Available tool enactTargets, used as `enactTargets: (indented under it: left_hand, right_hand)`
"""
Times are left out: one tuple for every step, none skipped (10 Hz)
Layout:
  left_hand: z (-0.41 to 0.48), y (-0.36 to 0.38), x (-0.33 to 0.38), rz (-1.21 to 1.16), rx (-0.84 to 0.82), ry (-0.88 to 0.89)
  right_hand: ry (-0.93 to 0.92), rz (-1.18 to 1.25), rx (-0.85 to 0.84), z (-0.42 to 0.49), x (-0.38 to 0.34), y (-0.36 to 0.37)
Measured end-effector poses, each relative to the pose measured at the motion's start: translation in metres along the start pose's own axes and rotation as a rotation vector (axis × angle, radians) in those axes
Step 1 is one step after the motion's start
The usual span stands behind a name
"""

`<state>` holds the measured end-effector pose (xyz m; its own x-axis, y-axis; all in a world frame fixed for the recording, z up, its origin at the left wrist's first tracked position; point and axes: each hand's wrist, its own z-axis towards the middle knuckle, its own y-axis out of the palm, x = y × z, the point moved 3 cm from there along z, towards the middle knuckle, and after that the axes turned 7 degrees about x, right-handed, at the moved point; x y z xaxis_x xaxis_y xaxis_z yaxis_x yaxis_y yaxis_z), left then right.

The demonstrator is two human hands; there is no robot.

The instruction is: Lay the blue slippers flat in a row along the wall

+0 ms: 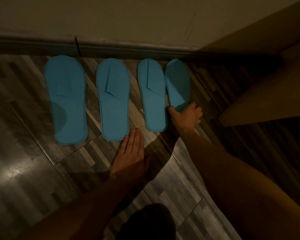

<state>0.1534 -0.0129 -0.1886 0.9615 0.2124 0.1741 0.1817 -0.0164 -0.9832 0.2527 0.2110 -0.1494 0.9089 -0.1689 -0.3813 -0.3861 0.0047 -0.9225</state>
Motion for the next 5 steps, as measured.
enactTargets:
  left_hand:
    - [0.000,0.000,0.000,-0.005,-0.005,-0.002]
    - [0.001,0.000,0.001,-0.004,0.003,0.009]
    - [0.000,-0.003,0.001,-0.005,0.001,0.010]
    - [-0.001,-0.003,0.000,-0.002,-0.038,-0.008]
    - [0.003,-0.002,0.001,-0.076,-0.168,0.018]
  right_hand:
    - [-0.011,-0.029,0.001,-0.001,0.000,-0.001]
    - [-0.026,-0.060,-0.004,-0.002,0.001,0.000]
    - [-0.036,-0.106,-0.029,-0.003,0.001,-0.004]
    - [-0.077,-0.127,-0.037,-0.003,0.003,-0.011]
    - [-0.194,-0.145,-0.079,-0.010,0.006,-0.023]
